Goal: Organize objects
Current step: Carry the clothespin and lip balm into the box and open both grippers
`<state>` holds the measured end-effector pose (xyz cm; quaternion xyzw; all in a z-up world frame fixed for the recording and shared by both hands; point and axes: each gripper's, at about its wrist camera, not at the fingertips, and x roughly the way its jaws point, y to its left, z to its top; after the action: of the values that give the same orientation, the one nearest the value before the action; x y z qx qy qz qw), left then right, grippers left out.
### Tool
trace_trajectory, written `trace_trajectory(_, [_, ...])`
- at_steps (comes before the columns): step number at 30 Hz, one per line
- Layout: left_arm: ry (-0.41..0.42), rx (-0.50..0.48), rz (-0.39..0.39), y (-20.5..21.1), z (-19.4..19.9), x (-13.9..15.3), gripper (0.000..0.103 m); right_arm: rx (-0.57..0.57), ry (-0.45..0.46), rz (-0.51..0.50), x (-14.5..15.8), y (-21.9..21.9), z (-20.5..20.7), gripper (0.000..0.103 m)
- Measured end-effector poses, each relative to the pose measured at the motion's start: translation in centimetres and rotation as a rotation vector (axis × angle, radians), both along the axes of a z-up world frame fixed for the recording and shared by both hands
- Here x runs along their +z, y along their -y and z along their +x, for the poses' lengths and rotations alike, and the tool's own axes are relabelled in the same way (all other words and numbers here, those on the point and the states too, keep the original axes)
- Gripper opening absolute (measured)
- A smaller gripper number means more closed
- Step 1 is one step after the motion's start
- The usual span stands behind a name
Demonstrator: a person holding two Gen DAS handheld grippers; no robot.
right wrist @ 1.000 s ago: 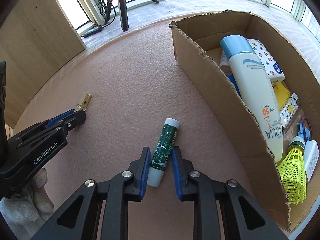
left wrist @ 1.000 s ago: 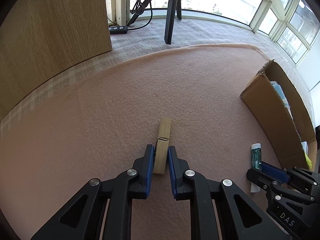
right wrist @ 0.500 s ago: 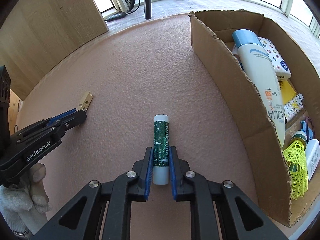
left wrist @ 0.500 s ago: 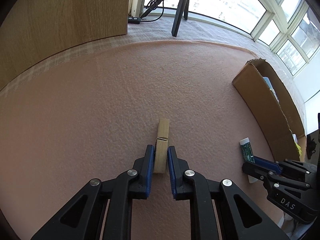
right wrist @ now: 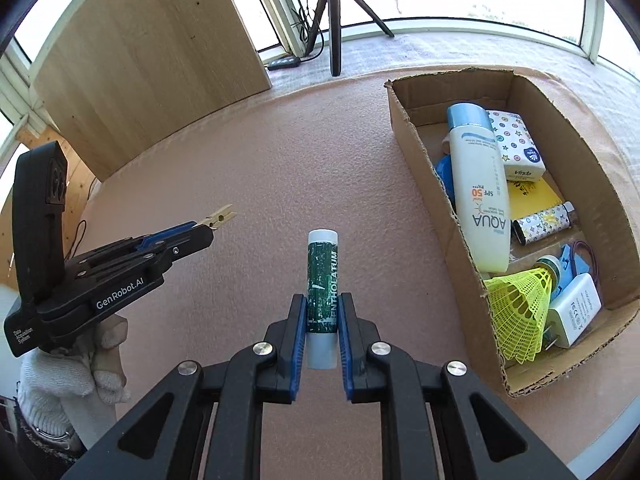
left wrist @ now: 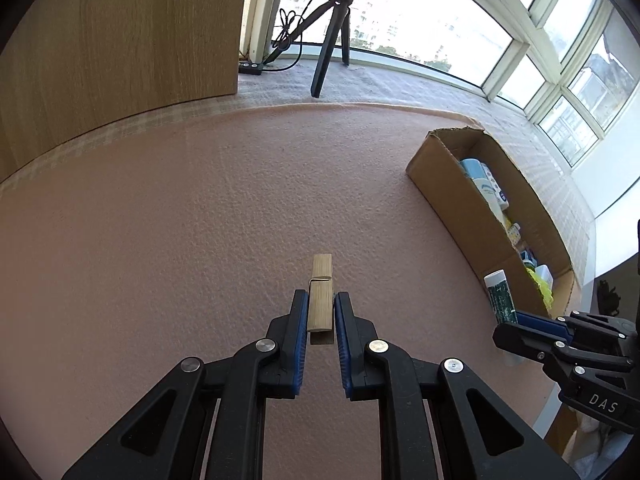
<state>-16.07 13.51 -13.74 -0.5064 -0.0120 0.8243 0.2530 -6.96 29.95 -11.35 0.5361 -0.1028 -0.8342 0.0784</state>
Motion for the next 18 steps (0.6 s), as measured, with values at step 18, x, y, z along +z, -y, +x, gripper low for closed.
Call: trace_trajectory(18, [-0.106,-0.132,0.052,-14.5,1.6,6.5,0.014,-0.080,-0.104,0.114,4.8,-13.0,1.4,0.014])
